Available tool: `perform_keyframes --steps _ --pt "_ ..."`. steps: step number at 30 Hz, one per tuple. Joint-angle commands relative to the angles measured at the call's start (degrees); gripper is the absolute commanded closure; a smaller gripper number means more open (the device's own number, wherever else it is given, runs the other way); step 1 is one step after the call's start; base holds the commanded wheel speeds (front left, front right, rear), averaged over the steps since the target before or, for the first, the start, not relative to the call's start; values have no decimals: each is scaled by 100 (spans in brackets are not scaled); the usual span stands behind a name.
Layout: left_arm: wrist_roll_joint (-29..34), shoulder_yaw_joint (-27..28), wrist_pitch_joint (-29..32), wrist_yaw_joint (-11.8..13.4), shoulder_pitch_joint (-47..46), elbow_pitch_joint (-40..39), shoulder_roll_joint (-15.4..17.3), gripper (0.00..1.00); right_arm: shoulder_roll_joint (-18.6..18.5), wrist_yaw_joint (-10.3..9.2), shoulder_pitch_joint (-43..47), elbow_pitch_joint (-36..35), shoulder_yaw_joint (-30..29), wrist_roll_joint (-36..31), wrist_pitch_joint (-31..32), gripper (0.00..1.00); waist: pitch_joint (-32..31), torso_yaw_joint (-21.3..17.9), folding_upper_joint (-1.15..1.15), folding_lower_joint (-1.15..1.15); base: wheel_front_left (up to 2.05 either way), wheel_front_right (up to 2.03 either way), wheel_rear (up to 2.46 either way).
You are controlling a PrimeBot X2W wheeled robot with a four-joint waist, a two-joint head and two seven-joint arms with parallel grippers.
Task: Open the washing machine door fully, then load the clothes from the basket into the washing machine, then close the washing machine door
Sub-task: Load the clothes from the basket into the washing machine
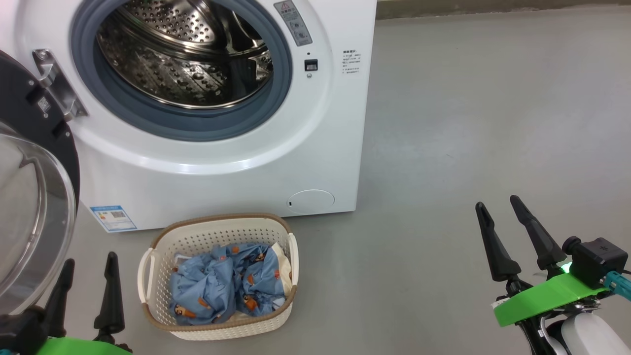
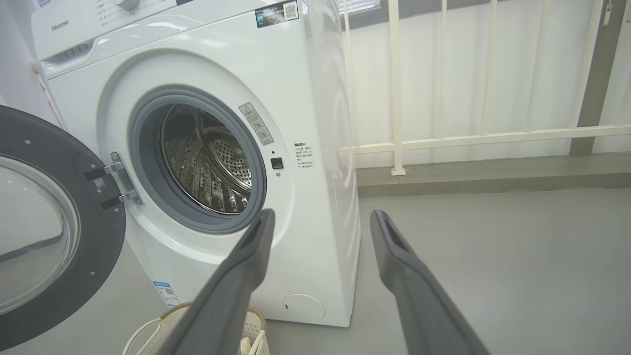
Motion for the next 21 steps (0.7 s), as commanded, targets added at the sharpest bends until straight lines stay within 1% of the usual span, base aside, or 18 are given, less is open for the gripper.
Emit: perform_keyframes --steps 1,15,21 --pt "59 264 -37 -17 -173 -67 163 0 -53 32 -3 -131 69 -62 -70 0 -2 8 0 0 0 0 0" --pt "127 311 -37 -47 -166 -53 151 0 -36 32 -16 -137 85 -72 -70 0 33 13 0 0 0 0 0" --pt "124 318 -37 -47 -186 -46 147 0 -33 32 -12 -150 86 -87 -70 0 54 14 0 0 49 -49 0"
